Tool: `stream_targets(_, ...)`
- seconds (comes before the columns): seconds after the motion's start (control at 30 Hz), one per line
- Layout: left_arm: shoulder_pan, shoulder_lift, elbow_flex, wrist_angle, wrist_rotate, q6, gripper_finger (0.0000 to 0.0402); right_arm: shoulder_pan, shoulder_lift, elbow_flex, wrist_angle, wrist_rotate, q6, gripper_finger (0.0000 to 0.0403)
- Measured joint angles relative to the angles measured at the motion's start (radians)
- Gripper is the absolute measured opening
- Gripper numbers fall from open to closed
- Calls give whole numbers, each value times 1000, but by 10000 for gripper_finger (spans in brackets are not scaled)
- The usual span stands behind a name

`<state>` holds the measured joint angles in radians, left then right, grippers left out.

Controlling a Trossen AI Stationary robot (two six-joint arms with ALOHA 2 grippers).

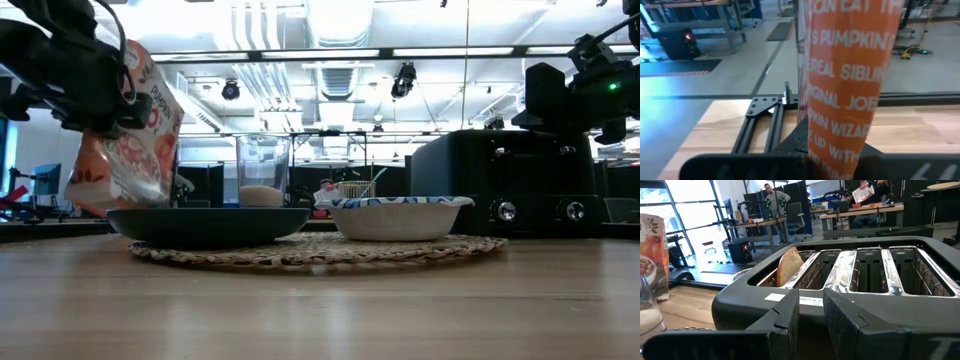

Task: Arrange a breakfast setting
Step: Pour the cereal from the orange cereal box into the white bowl on the brown placemat

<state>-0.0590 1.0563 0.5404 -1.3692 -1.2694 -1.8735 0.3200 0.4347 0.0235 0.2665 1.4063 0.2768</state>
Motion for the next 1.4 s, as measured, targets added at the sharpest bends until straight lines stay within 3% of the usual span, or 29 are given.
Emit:
stream_targets(0.43, 43, 53, -1, 29, 69, 5, 8, 0, 0, 0, 0, 0, 0, 79)
stream_targets(0.67, 43, 87, -1, 46, 141, 5, 47, 0, 0, 0, 0, 0, 0, 79)
stream_targets(1.07, 44, 84, -1, 43, 162, 5, 132, 0, 0, 0, 0, 0, 0, 79)
stream_targets(1.23, 40, 75, 11, 46, 327, 12, 160, 0, 0, 0, 0, 0, 0, 79)
stream_targets(1.4, 27, 61, 50, 86, 403, 99, 169, 0, 0, 0, 0, 0, 0, 79)
